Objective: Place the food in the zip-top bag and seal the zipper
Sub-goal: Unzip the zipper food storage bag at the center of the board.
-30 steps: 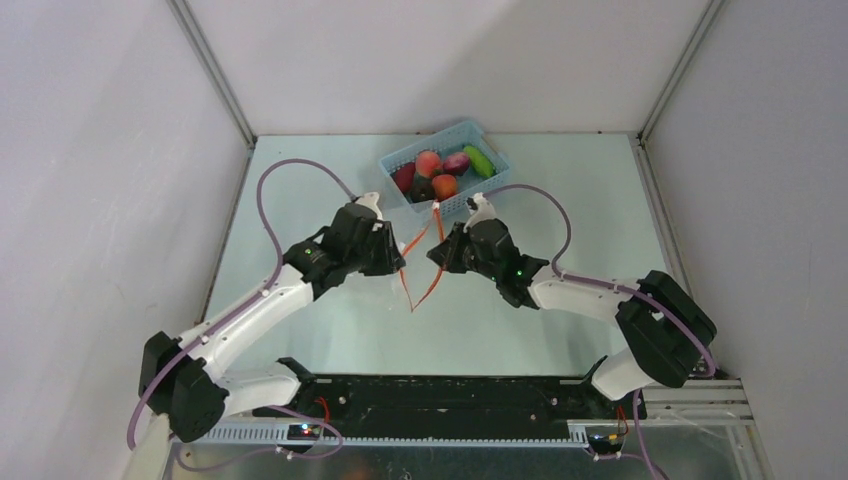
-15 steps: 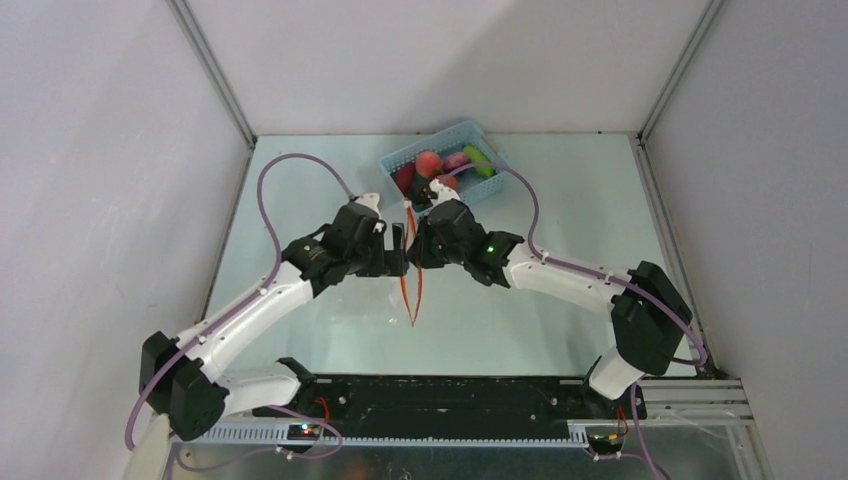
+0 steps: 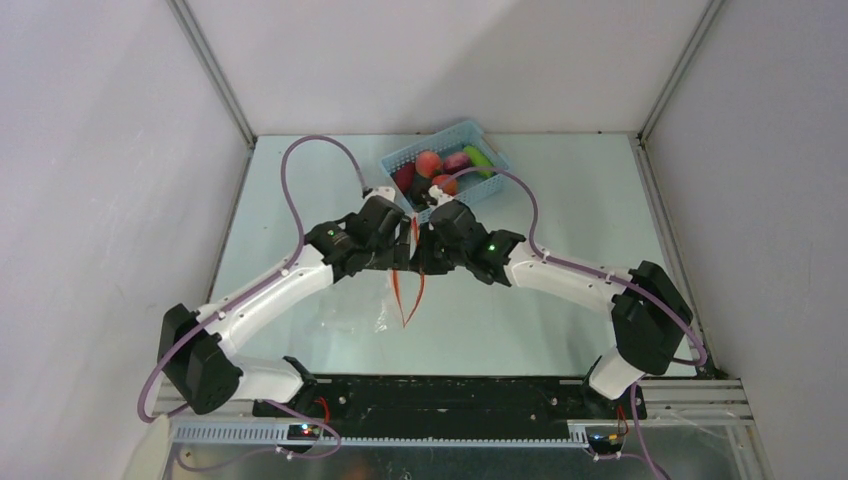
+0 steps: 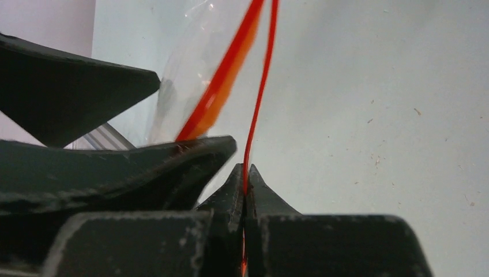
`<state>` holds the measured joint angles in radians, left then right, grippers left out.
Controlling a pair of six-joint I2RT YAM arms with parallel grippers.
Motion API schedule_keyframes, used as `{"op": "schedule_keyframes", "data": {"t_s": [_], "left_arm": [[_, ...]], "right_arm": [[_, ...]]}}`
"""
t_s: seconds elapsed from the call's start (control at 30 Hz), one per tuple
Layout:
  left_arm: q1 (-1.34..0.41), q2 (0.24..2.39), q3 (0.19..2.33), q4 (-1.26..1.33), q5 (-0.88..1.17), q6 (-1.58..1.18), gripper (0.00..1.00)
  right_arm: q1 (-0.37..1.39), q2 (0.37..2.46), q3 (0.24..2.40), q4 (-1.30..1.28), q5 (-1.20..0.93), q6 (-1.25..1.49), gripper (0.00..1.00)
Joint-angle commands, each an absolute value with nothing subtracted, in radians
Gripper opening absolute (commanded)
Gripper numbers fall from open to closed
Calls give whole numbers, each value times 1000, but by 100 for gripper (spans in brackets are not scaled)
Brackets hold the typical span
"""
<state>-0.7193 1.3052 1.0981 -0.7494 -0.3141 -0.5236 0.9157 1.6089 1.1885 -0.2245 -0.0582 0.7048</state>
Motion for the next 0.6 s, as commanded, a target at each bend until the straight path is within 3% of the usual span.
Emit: {"op": "schedule_keyframes", "data": {"t_s": [0.0, 0.1, 0.17, 0.33, 0.37, 0.43, 0.57], "left_arm": [[-733, 1303, 1167, -825, -446, -542, 80], [-732, 1270, 1165, -866, -506, -550, 66], [-733, 1245, 1155, -902, -543, -567, 47], [-733, 1185, 1143, -1008, -655, -606, 18], [-732, 1179, 1144, -1026, -667, -615, 6], [-730, 1165, 1145, -1045, -696, -626, 1], [-715, 1144, 1150, -1079, -743, -650, 0]], "right_arm": [[891, 1555, 1226, -263, -73, 687, 0], [867, 1553, 1226, -306, -62, 667, 0], [846, 1552, 1226, -330, -57, 655, 0], [795, 1557, 1211, -359, -38, 631, 0], [788, 1558, 1207, -356, -50, 628, 0], [771, 1558, 1201, -348, -50, 617, 0], [743, 1571, 1198, -337, -34, 583, 0]]}}
